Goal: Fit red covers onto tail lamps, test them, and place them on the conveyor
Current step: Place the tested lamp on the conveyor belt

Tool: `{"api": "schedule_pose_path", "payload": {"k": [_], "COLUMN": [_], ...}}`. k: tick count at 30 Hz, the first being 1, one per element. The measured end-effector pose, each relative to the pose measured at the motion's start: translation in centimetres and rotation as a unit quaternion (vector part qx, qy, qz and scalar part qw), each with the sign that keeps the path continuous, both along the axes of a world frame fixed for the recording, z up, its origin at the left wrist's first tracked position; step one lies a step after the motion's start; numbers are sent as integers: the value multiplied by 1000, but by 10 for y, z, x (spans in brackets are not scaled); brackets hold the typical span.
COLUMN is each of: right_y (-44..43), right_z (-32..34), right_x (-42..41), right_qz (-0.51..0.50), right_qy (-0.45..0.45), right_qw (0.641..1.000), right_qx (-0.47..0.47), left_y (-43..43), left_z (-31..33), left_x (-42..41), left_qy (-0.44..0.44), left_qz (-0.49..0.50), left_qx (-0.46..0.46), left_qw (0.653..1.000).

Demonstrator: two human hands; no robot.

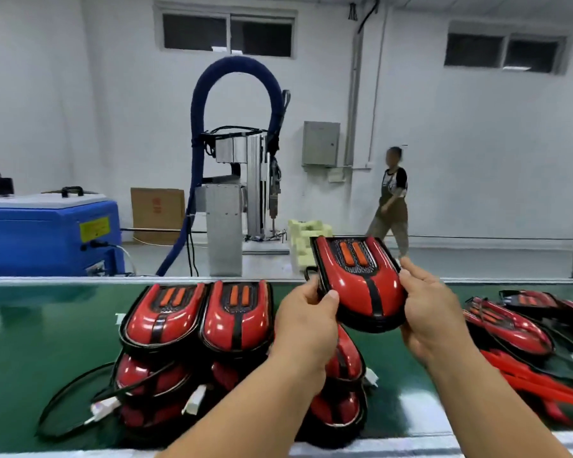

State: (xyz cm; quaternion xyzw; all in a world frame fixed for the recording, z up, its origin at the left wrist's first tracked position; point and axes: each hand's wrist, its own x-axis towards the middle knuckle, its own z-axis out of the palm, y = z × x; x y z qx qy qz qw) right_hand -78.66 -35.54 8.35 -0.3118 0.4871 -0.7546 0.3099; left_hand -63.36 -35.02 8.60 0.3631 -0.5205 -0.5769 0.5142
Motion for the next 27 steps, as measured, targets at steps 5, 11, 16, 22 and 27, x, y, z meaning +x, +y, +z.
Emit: {"api": "schedule_pose_path", "payload": {"k": [5,11,16,22,27], "right_y": [-27,-52,-59,-63,-62], "right_z": [-34,-59,-68,-79,-79], "right_x": [-3,11,17,22,19], "right_qz": [29,53,27,39,21], "right_qy": [-1,7,67,161,184], "right_qw": [998,993,991,972,972], "right_qx": [59,107,113,168,143], "left_y": [-14,-16,-17,-9,-7], "left_z": [-15,-31,-40,-50,-59], "left_x": [-4,-7,-12,-13,-17], "left_qy": [-144,-243,-322,-423,-482], "left_qz": [56,58,44,76,63], "left_qx": [-56,-28,-11,-89,-142], "left_qw": [986,968,946,899,863]}}
